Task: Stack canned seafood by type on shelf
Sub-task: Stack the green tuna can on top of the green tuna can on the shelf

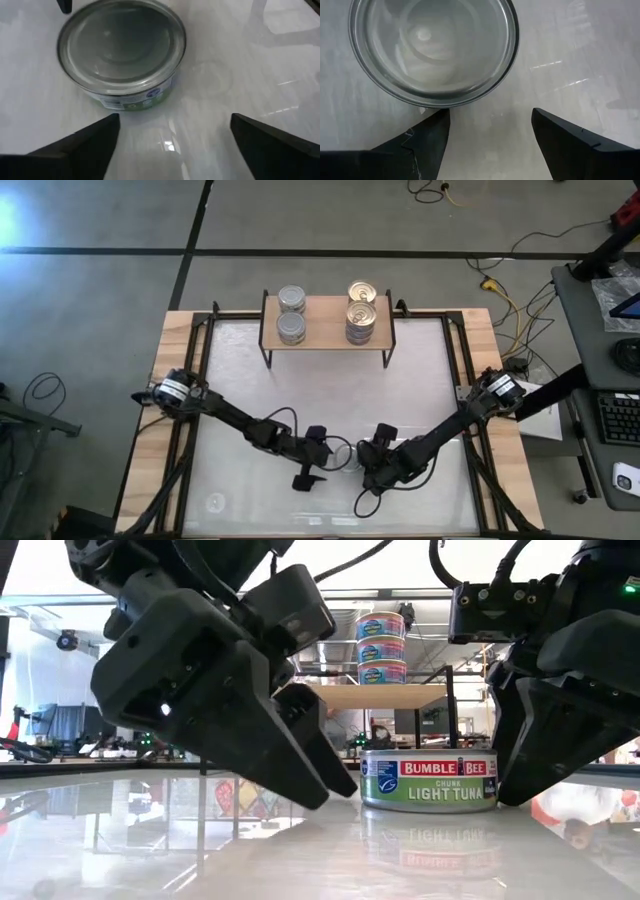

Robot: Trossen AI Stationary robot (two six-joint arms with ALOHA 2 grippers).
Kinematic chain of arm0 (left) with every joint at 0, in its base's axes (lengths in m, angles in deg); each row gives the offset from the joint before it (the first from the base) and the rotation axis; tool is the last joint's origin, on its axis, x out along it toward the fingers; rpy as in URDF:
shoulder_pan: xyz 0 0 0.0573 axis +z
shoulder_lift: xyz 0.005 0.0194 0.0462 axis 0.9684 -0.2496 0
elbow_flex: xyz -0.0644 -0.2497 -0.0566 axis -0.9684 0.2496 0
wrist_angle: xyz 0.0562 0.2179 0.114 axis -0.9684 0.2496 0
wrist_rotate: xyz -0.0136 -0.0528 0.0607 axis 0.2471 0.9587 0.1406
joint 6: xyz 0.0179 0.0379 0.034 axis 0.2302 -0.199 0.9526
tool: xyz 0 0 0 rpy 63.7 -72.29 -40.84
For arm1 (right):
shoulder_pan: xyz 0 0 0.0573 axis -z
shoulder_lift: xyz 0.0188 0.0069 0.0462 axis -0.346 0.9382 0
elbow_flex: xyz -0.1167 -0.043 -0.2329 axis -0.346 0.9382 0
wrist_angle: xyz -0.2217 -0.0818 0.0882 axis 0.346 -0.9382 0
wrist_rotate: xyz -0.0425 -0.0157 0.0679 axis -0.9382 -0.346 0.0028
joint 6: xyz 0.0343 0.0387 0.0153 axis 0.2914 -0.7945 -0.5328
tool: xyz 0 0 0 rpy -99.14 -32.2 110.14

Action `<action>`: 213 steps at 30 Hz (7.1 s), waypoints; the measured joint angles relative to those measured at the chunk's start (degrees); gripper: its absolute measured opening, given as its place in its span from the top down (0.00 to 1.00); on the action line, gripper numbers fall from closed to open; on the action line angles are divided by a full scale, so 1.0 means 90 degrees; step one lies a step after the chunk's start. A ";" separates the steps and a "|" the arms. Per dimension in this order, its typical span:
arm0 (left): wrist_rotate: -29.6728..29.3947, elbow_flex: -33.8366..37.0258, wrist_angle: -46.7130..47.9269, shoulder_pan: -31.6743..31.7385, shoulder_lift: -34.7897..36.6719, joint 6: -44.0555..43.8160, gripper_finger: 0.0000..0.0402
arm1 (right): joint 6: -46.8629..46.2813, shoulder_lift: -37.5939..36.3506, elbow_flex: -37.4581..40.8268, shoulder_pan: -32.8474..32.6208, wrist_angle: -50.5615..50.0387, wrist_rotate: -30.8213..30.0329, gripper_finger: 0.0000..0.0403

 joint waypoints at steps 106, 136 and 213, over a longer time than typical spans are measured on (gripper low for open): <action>-0.0922 0.1007 -0.4984 0.0162 -0.0599 -0.0356 0.08 | -0.0161 -0.0143 -0.1400 0.0397 -0.3400 0.0150 0.28; -0.1220 0.1332 0.1548 0.1959 0.6465 0.1098 0.08 | 0.6084 -0.0297 -0.3499 0.1962 -0.0303 -0.0858 0.24; 0.2940 0.0236 0.2898 0.6963 0.4453 0.1998 0.00 | 0.5063 0.0947 -0.5170 0.5581 0.1978 0.2068 0.28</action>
